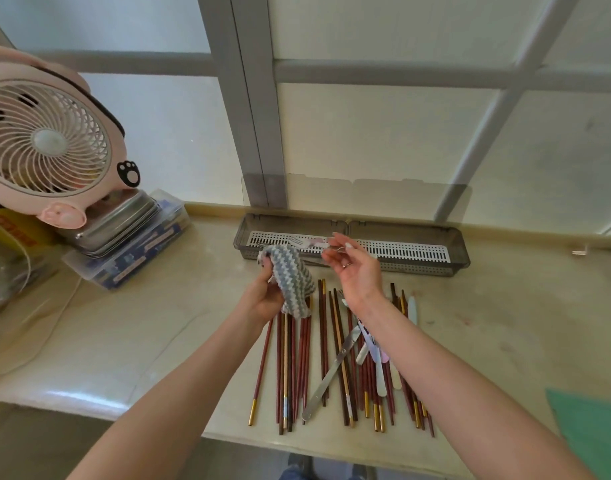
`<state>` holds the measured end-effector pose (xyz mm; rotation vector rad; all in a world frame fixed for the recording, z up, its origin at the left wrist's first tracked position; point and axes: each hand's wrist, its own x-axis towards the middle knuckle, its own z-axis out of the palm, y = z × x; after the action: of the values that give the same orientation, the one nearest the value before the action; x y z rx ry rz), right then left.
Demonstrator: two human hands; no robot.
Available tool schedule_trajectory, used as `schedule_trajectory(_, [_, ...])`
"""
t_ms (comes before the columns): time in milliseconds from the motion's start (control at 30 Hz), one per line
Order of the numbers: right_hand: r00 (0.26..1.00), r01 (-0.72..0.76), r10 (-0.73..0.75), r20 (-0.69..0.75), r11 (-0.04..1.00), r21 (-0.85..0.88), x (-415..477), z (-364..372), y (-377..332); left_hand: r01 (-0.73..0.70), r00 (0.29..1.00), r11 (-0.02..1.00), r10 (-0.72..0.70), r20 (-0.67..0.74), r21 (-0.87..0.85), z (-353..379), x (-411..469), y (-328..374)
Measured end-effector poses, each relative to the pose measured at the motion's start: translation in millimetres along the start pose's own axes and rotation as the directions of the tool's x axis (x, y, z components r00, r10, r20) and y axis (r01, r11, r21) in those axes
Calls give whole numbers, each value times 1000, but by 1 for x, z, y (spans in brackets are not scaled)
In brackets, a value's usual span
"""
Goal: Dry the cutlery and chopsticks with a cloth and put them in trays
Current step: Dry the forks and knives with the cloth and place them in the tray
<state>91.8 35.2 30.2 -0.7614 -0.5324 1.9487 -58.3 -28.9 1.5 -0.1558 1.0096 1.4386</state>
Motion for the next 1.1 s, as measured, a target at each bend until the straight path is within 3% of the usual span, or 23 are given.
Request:
schedule_trajectory(167, [994,-99,99,53,995,-12,-8,-1,21,-61,998,998,61,9,34,14,-4,2])
schedule_trajectory(400, [990,-136,143,-1,937,-322,-16,-1,40,-72,996,964,85,-40,257,24,-6,-3])
schedule_trajectory(533, [985,-174,160,-70,937,-304,-19,-4,39,-114,980,937,160,-118,329,24,-3,9])
schedule_trajectory(667, [983,-184,149,-108,761,-622,-21,-5,32,-140,945,872,258,-199,468,20,-4,20])
schedule_trajectory(767, [985,-152,159,-61,667,-729,-22,6,26,-151,911,870,307,-276,470,12,0,31])
schedule_trajectory(1100, [991,-76,133,18,665,-743,-33,25,22,-234,859,817,428,-281,527,22,1,45])
